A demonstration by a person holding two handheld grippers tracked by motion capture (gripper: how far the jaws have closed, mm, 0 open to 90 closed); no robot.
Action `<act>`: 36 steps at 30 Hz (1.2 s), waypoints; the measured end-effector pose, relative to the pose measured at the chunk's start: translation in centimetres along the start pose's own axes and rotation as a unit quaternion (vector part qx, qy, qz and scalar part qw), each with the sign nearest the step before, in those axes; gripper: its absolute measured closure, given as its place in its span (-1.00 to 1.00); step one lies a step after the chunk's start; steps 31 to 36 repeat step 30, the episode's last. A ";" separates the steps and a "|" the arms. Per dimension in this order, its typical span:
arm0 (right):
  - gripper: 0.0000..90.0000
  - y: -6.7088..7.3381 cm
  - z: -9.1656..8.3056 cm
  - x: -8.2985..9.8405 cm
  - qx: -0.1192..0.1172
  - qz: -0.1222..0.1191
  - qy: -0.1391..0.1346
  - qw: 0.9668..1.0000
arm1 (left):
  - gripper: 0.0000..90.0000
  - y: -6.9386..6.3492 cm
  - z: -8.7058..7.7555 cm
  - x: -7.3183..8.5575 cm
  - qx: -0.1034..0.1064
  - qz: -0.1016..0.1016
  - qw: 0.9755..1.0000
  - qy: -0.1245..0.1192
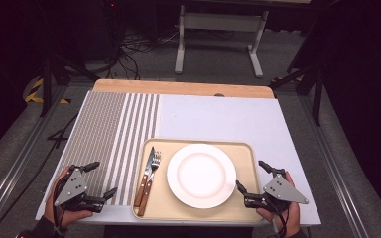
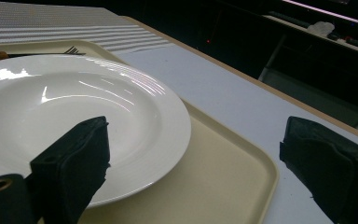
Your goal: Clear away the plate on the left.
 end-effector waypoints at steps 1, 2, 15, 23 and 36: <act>-0.80 0.0 0.0 0.0 0.000 0.001 0.001 1.000 | -0.89 -0.1 0.0 0.0 0.001 -0.003 1.000 -0.003; -0.80 0.0 0.0 0.0 0.001 0.001 0.001 1.000 | -0.89 -0.1 -0.1 -0.1 0.002 -0.003 1.000 -0.004; -0.80 0.1 0.1 -0.2 -0.001 0.001 -0.003 1.000 | -0.89 -0.3 0.0 -0.2 0.005 0.004 1.000 -0.002; -0.80 -0.2 0.1 -0.1 0.009 0.005 -0.003 1.000 | -0.89 -0.1 0.1 -0.2 0.003 0.005 1.000 -0.003; -0.81 -0.4 0.1 -0.1 0.013 0.013 -0.007 1.000 | -0.88 0.1 0.6 0.2 -0.012 0.011 1.000 0.018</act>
Point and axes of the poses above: each handheld gripper's, and its own axes: z roughly forward along the jaws, x roughly out of its underside, y roughly to its left, the point moved 7 cm from there along z, roughly forward along the jaws, and after that the axes turned 10 degrees about -x, right-handed, at the moved point
